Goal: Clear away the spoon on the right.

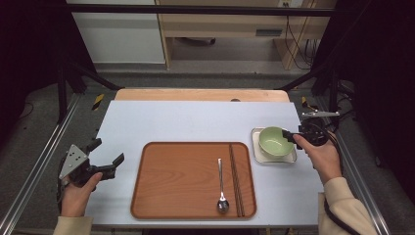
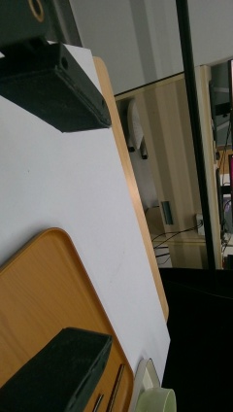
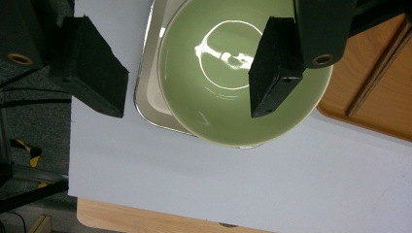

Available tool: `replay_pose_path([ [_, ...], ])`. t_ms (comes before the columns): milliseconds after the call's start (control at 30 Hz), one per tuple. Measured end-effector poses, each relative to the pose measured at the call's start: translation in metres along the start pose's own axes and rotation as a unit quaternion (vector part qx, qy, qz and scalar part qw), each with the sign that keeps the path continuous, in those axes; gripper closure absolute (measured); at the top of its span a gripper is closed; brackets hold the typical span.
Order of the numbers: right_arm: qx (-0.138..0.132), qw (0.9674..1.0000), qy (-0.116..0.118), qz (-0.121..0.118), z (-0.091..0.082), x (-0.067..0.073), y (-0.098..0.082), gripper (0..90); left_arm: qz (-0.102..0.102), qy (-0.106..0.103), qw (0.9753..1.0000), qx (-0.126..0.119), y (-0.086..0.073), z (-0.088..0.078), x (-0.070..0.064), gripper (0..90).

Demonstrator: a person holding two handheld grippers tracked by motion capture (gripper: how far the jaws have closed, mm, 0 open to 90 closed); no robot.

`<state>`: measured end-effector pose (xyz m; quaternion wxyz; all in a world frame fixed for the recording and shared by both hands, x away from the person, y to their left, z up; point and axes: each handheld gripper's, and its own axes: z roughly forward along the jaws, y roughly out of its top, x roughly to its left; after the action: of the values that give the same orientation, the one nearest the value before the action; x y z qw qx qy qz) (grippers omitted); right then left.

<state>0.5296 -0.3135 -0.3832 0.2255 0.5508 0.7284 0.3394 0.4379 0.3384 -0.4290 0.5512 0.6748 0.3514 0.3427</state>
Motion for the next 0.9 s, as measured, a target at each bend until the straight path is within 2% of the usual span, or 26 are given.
replay_pose_path([
  [267,0.008,0.9999,-0.006,0.014,0.009,-0.006,-0.003,35.4,0.000,0.002,1.0000,-0.002,0.000,-0.001,0.001,2.0],
  [533,0.022,0.9991,-0.001,0.037,0.017,-0.013,-0.007,44.1,0.002,0.000,1.0000,-0.004,0.002,-0.002,0.000,2.0],
  [900,0.030,0.9979,0.006,0.058,0.024,-0.020,-0.016,48.6,0.004,-0.002,1.0000,-0.002,0.002,-0.001,0.000,2.1],
])
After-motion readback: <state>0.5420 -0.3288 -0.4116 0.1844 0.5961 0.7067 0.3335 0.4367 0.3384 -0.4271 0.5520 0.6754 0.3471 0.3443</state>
